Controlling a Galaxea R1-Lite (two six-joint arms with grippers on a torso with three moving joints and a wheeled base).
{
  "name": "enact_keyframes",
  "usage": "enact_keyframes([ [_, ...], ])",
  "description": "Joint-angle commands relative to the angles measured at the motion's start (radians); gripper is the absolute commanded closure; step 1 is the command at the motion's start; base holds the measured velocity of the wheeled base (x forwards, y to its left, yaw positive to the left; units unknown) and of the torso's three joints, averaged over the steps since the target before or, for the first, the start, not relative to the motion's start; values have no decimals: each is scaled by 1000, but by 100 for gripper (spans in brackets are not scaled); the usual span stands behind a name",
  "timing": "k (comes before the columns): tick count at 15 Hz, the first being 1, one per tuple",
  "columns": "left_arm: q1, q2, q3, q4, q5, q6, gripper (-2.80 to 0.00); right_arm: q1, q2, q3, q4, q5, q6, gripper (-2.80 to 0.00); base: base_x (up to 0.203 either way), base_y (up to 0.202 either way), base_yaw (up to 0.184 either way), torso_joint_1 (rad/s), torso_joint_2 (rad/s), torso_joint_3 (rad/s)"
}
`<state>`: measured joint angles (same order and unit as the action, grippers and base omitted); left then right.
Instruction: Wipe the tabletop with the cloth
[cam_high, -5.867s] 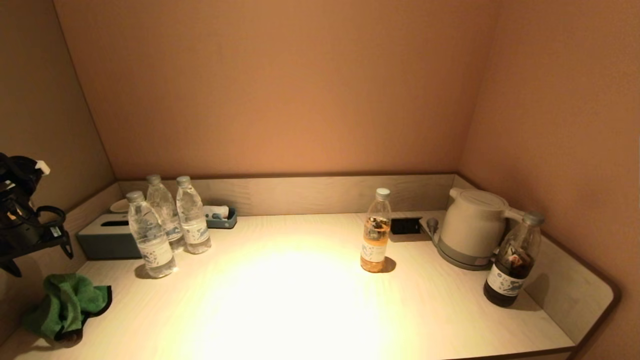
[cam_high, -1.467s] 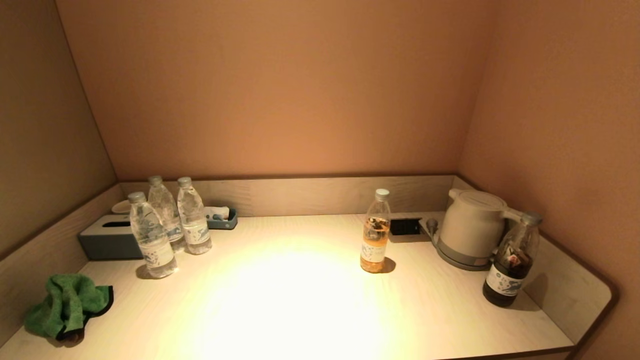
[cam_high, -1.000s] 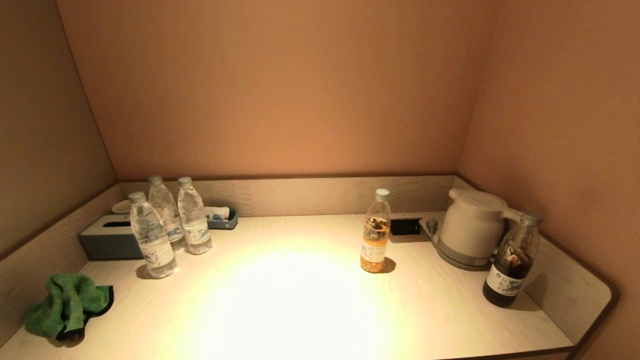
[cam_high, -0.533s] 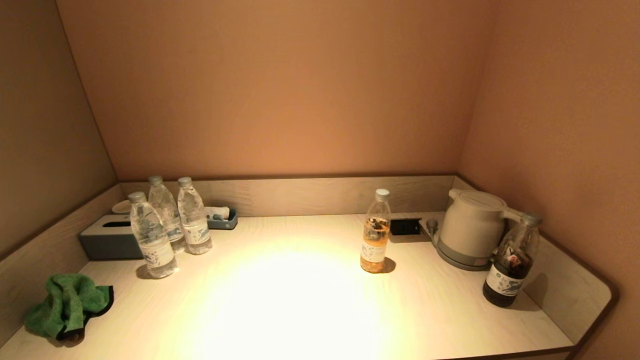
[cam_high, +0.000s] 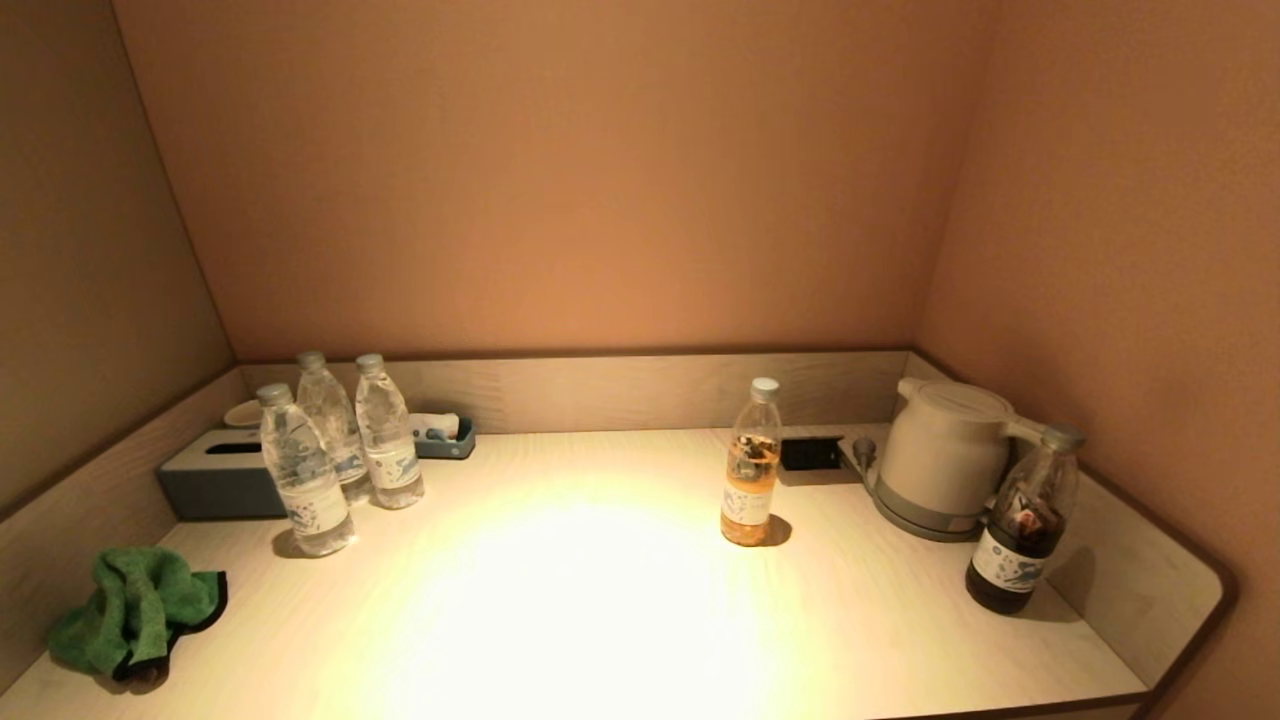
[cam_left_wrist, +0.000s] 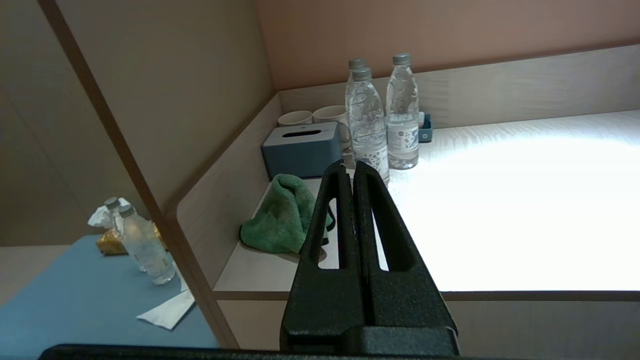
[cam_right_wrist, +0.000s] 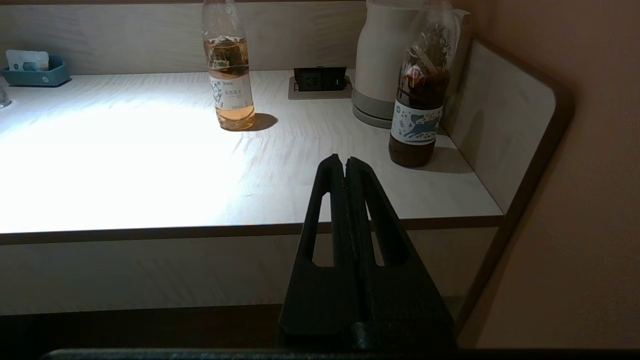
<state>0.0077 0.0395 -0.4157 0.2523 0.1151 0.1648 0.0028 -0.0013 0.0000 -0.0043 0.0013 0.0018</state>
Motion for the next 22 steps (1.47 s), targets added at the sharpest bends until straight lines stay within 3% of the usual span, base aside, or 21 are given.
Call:
enact_keyframes([
  [1,0,-38,32,-2,-33,0,0,0,1,0,0,0,0,0,0,0,0,0,0,0],
  [2,0,-38,73,-10,-94,2,0,0,1,0,0,0,0,0,0,0,0,0,0,0],
  [3,0,-38,101,-29,-111,4,0,0,1,0,0,0,0,0,0,0,0,0,0,0],
  [8,0,-38,265,-197,-138,10,0,0,1,0,0,0,0,0,0,0,0,0,0,0],
  [13,0,-38,331,-211,-150,9,0,0,1,0,0,0,0,0,0,0,0,0,0,0],
  [16,0,-38,409,-329,-150,11,0,0,1,0,0,0,0,0,0,0,0,0,0,0],
  [22,0,-38,416,-249,-155,-2,0,0,1,0,0,0,1,0,0,0,0,0,0,0],
])
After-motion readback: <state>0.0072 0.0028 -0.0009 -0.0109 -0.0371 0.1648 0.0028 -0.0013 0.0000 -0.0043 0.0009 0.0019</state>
